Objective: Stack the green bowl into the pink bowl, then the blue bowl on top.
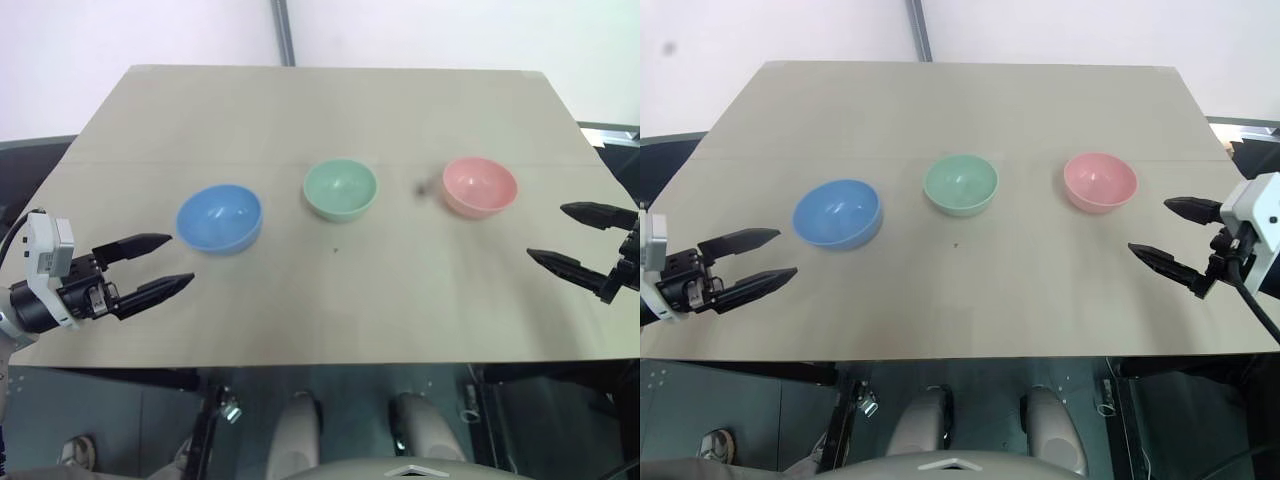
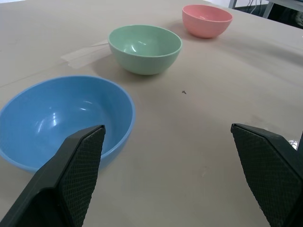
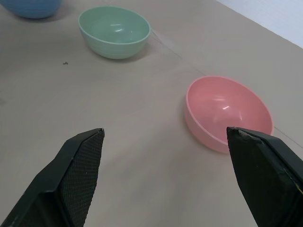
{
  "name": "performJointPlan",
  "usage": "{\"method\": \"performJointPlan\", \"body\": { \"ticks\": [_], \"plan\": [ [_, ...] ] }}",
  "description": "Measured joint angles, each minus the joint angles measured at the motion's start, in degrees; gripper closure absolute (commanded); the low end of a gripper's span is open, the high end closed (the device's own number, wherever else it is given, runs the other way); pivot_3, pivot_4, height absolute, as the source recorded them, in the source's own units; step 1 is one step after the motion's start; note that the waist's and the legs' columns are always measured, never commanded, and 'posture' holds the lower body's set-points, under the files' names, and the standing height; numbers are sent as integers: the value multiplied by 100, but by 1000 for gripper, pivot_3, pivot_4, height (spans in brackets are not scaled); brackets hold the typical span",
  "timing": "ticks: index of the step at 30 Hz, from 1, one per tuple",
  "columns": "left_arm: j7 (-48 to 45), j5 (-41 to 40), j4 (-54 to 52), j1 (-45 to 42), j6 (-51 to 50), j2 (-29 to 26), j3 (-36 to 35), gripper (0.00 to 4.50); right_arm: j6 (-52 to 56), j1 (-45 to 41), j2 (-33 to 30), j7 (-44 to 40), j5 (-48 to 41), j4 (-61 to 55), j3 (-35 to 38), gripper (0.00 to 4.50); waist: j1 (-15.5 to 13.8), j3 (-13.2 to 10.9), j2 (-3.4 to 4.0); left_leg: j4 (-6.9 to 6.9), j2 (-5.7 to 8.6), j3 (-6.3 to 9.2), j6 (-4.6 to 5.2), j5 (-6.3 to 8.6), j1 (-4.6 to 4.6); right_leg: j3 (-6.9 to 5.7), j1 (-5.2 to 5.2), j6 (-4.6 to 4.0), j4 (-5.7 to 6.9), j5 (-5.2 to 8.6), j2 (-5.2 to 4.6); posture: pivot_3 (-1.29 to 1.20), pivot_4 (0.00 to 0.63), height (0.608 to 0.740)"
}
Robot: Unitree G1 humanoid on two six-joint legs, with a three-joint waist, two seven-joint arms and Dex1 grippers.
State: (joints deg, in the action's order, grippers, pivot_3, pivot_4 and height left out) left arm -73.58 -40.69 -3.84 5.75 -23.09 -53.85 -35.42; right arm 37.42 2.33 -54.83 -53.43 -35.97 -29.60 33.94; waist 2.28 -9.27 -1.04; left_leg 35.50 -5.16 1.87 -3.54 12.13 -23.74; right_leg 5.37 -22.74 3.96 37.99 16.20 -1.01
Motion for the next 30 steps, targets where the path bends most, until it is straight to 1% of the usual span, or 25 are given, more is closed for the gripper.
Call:
{"method": "performJointPlan", "body": {
  "ticks": [3, 12, 15, 17, 20, 23, 27, 29, 30],
  "plan": [
    [14, -2, -26, -16, -43, 0, 3, 0, 0, -6, 0, 40, 1, -18, -64, 9, 1, 0, 0, 0, 0, 0, 0, 0, 0, 0, 0, 1, 1, -1, 0, 0, 150, 740],
    [264, -260, -540, -222, -412, 73, 58, 0, -25, -245, -4, 267, 78, -85, -606, 9, 1, 0, 0, 2, 0, 1, 0, 0, 0, 0, 1, 2, 3, -2, 1, 0, 150, 740],
    [222, -395, -841, -296, -449, 117, 261, 0, -97, -604, -50, 442, 417, -72, -1139, 9, 9, -1, 1, 7, 0, -1, 0, 0, 1, 1, 1, 3, 6, -2, 1, 0, 150, 740],
    [120, -430, -1056, -360, -456, 113, 476, 0, -138, -1059, -64, 534, 641, 74, -1629, 9, 12, -1, 2, 12, 0, -1, 0, 0, 2, 2, 1, 3, 9, -3, 1, 0, 150, 740],
    [9, -346, -1431, -555, -333, 133, 1021, 0, -247, -2022, 68, 583, 1100, 852, -2552, 9, 16, -4, 4, 32, 0, 0, 0, 0, -1, 3, 2, 2, 13, -4, 2, 0, 150, 740],
    [-6, -274, -1654, -631, -226, 146, 1355, 0, -412, -2672, 280, 548, 1597, 1793, -3274, 9, 8, -4, 5, 34, 0, -1, 1, 0, -5, 4, 3, 2, 12, -4, 2, 0, 150, 740],
    [156, -223, -1851, -751, -189, 301, 1589, 0, -962, -3703, 762, 524, 2428, 3385, -4088, 9, 18, -15, 19, 34, 0, -2, 4, 2, -10, 5, 0, 2, 12, -5, 3, 0, 150, 740],
    [272, -229, -1978, -738, -190, 373, 1609, 0, -1180, -4078, 964, 497, 2757, 4034, -4384, 9, 27, -18, 20, 32, -1, -1, 5, 2, -10, 5, -1, 2, 12, -5, 4, 0, 150, 740],
    [352, -239, -2087, -697, -202, 402, 1613, 0, -1317, -4327, 1130, 490, 2970, 4531, -4555, 256, 22, -19, 22, 31, -1, -1, 5, 3, -10, 5, -2, 1, 11, -4, 4, 0, 150, 740]
  ]
}}
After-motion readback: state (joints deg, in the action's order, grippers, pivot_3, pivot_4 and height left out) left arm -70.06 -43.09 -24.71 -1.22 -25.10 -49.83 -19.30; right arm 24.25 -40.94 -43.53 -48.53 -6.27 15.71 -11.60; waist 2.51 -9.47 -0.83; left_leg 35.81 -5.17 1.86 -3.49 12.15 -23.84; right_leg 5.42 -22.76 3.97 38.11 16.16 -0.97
